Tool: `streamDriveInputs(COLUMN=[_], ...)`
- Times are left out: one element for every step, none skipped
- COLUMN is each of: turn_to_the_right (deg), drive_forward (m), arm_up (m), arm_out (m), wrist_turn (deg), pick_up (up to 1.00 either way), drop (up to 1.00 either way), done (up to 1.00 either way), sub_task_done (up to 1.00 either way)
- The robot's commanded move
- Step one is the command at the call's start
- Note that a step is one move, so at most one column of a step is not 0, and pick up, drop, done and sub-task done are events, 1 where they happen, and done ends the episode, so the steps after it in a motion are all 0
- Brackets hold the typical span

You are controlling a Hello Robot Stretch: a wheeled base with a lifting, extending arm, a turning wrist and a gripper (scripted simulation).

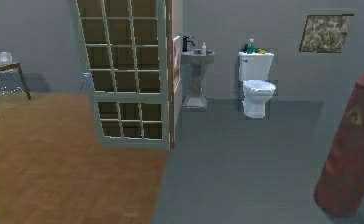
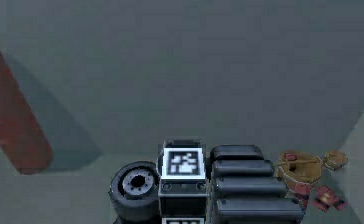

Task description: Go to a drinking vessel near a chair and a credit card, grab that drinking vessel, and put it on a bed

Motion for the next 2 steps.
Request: streamDriveInputs(turn_to_the_right=[6.0, 0.0], drive_forward=[0.00, 0.40], arm_up=[0.00, 0.00], arm_out=[0.00, 0.00], wrist_turn=[0.0, 0.0], pick_up=[0.00, 0.00], drop=[0.00, 0.00], done=[0.00, 0.00], sub_task_done=[0.00, 0.00])
